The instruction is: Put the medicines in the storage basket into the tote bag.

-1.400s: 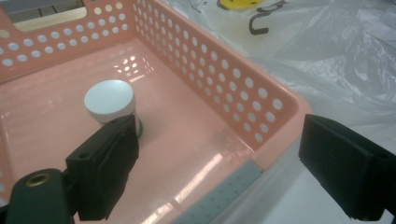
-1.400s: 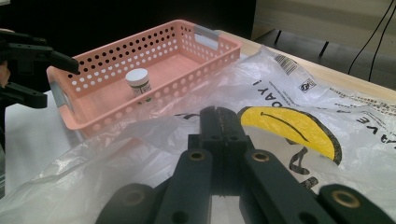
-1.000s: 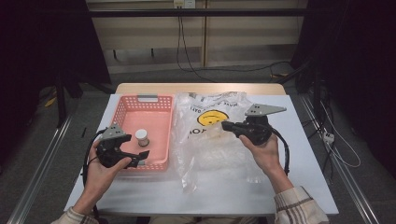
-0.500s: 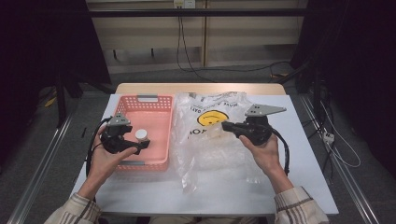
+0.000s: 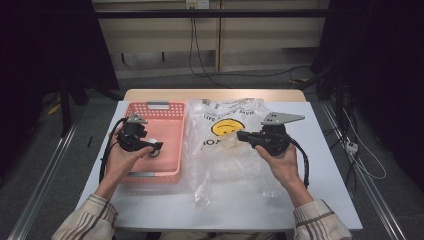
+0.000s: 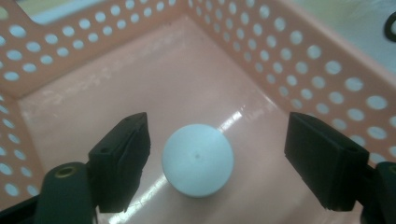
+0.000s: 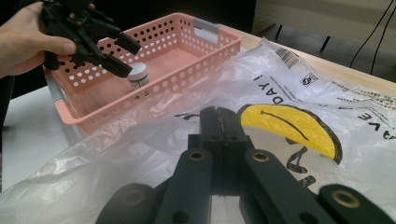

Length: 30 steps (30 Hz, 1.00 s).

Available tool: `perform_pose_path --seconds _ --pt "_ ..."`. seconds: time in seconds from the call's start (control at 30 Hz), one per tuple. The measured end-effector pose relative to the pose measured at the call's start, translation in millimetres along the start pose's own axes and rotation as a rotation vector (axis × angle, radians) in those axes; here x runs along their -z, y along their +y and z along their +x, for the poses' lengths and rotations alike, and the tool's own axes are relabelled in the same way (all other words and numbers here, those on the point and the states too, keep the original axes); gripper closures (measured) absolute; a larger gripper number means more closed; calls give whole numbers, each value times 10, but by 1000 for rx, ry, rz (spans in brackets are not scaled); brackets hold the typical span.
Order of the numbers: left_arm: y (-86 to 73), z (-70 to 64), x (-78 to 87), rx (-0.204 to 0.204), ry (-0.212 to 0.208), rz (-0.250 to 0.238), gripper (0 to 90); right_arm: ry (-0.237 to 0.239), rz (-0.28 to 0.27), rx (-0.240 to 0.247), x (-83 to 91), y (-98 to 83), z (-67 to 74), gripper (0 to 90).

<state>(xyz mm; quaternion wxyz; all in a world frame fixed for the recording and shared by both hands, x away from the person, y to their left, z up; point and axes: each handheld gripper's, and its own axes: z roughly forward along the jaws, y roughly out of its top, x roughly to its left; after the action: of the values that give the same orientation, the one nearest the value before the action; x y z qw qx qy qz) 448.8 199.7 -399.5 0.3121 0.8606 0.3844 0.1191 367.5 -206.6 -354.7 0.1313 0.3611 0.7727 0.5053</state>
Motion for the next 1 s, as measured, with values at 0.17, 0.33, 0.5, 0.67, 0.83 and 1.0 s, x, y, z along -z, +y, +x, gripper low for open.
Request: perform_pose_path --seconds 0.17,0.33,0.5,0.67,0.83,1.0 --pt "-14 46 -109 15 9 70 340 -1 0 1 2 1 1 900" --pt "-21 54 -154 0 32 122 438 0 0 1 3 0 -5 900" --pt "-7 50 -158 -2 22 135 508 0 6 0 -7 -1 -4 900" --pt "-8 62 -141 -6 18 102 510 3 9 0 -16 -5 -6 900" --pt "13 51 -71 -1 20 52 510 3 9 3 -19 -5 -5 900" --pt "26 16 -8 13 19 -5 510 4 12 3 -21 -10 -7 900"
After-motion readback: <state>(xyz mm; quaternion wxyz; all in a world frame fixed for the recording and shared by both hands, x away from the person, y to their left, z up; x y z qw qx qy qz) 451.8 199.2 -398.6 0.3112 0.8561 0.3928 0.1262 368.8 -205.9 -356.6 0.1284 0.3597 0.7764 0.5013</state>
